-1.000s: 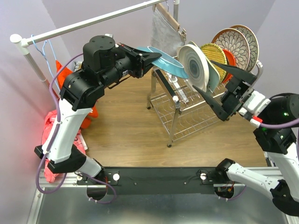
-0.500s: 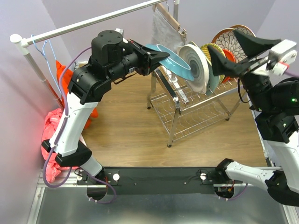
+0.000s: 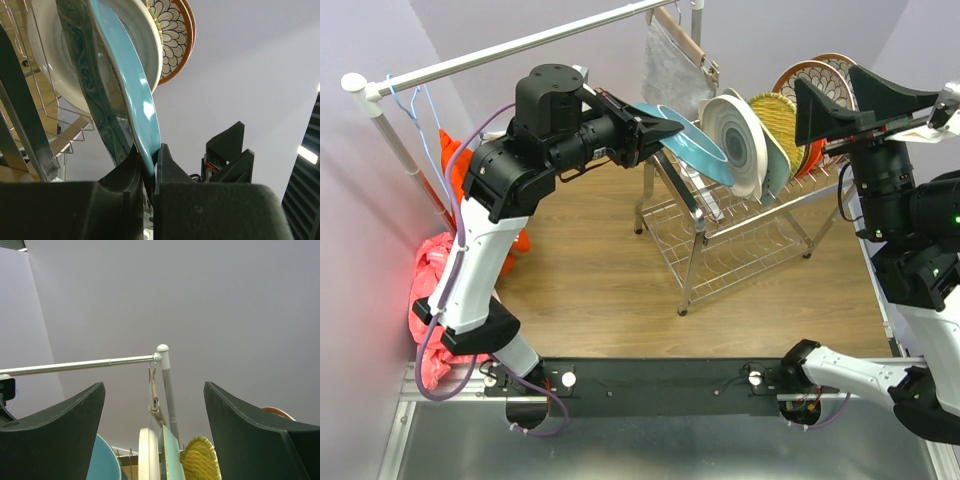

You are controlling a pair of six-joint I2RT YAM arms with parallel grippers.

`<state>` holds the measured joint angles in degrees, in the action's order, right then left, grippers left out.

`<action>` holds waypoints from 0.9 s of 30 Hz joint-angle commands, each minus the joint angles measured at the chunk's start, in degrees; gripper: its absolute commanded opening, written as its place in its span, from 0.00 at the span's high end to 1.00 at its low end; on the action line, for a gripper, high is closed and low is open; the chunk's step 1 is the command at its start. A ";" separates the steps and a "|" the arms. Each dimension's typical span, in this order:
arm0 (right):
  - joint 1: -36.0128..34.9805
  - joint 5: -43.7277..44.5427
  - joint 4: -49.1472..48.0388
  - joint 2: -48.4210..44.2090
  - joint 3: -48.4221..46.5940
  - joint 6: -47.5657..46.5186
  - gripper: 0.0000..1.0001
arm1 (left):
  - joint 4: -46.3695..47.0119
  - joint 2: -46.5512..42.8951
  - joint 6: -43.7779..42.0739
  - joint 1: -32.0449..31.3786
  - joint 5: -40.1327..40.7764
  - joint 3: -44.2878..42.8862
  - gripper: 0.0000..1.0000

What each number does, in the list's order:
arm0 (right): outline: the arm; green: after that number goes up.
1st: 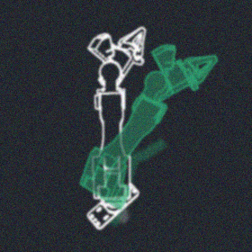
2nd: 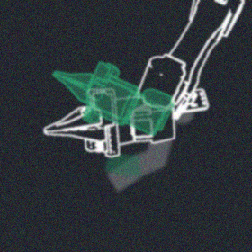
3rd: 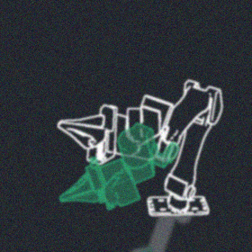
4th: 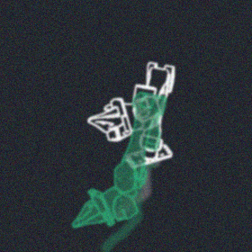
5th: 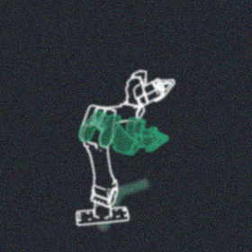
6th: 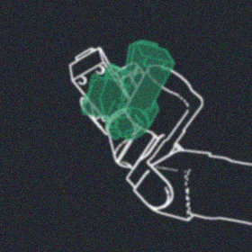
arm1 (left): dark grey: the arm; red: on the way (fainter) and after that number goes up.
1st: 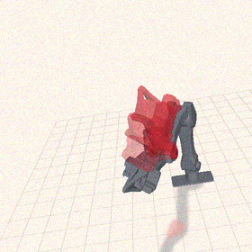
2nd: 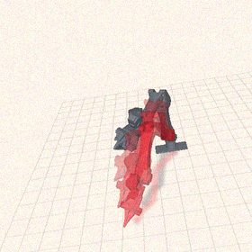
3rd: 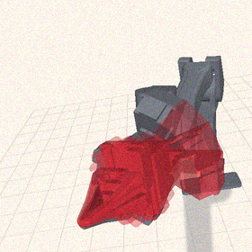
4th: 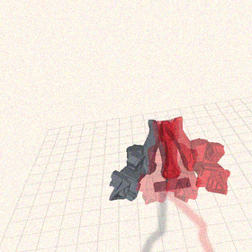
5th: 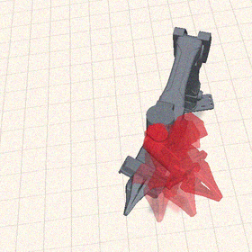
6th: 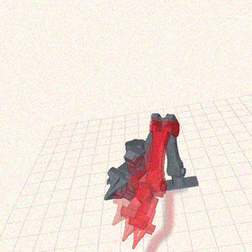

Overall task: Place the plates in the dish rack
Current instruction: Insert the plate into the dish rack

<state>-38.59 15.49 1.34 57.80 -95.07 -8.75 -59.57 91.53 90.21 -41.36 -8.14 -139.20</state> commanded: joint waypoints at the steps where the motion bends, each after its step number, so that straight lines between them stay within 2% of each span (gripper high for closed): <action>1: -0.08 2.88 -0.55 -1.81 1.81 1.72 0.12 | 7.10 0.23 0.40 0.14 -2.84 -3.27 1.00; 27: -0.08 2.18 -0.73 -4.89 6.82 2.42 0.12 | 5.61 4.36 -1.36 0.23 -7.06 -5.82 1.00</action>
<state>-38.59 16.95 1.34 53.80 -89.23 -7.40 -60.62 96.27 89.45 -41.32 -11.75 -141.71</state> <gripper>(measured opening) 0.878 0.133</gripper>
